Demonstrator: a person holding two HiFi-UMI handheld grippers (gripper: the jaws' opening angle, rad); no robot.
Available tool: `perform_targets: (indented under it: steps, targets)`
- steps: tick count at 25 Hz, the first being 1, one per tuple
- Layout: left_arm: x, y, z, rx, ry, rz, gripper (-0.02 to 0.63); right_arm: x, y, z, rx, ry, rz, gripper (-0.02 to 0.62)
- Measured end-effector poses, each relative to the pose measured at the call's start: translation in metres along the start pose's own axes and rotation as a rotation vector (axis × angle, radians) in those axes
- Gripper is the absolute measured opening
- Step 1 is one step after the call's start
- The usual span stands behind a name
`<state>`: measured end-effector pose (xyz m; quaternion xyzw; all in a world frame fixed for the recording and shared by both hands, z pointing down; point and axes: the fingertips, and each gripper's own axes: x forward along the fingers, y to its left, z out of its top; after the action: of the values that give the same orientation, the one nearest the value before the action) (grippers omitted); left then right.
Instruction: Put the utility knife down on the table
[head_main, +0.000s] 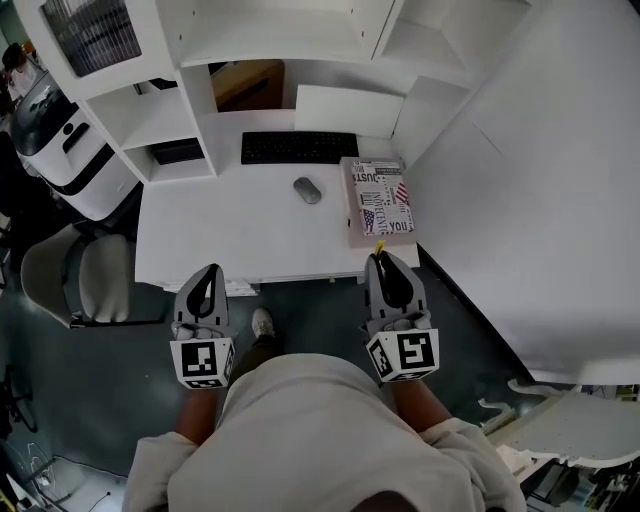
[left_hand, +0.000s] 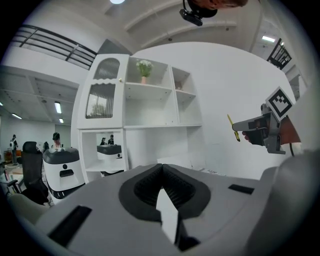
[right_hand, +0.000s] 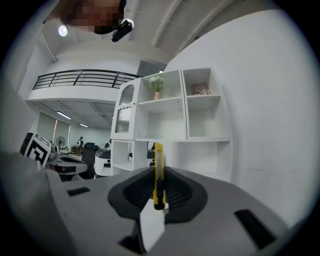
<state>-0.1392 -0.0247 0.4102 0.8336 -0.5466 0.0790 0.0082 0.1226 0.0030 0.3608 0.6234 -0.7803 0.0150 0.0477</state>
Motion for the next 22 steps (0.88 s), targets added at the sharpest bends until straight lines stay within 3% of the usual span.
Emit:
perform_targets:
  steps: [12, 22]
  targets:
    - [0.081, 0.064, -0.009, -0.015, 0.034, -0.103, 0.001, 0.122, 0.005, -0.056, 0.025, 0.171, -0.082, 0.060]
    - [0.109, 0.078, -0.019, -0.019, 0.078, -0.039, 0.002, 0.182, -0.012, -0.161, 0.104, 0.402, -0.051, 0.060]
